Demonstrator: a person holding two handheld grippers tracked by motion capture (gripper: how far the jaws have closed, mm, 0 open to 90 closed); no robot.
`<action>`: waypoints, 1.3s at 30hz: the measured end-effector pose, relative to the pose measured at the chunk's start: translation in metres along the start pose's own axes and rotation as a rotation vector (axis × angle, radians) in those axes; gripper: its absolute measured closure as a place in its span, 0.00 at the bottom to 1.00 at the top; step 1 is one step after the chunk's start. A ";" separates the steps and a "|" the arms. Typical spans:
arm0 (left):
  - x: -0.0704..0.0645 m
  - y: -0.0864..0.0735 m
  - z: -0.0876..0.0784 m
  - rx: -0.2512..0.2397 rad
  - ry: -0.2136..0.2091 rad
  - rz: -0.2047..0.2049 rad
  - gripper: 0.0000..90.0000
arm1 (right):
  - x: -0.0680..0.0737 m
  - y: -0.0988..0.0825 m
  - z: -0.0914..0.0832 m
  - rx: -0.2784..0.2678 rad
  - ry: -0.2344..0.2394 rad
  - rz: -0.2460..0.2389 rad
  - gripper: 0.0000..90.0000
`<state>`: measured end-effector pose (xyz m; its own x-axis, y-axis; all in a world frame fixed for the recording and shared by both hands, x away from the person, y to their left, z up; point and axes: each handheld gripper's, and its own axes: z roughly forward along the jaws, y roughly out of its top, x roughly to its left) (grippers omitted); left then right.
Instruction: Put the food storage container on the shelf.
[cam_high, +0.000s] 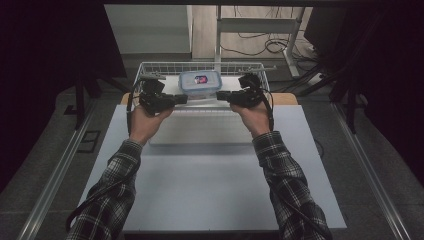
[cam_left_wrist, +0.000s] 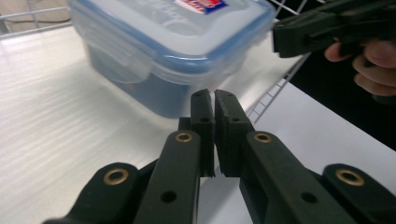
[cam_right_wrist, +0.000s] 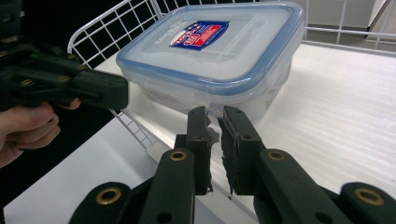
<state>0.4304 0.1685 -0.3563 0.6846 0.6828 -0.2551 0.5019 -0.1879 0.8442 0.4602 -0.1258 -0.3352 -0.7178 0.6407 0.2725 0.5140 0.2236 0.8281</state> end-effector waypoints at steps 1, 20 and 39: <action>0.002 0.001 0.001 0.001 0.004 -0.002 0.97 | 0.000 0.000 0.000 0.000 0.000 0.000 0.89; -0.016 0.002 -0.004 -0.030 0.000 0.034 0.60 | 0.003 -0.009 -0.007 -0.014 -0.018 -0.040 0.77; -0.032 -0.032 -0.012 -0.040 -0.037 0.095 0.19 | 0.021 -0.031 -0.014 -0.015 -0.019 -0.132 0.51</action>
<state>0.3861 0.1613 -0.3689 0.7478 0.6364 -0.1894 0.4124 -0.2216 0.8836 0.4227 -0.1290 -0.3483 -0.7698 0.6201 0.1514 0.4085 0.2964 0.8633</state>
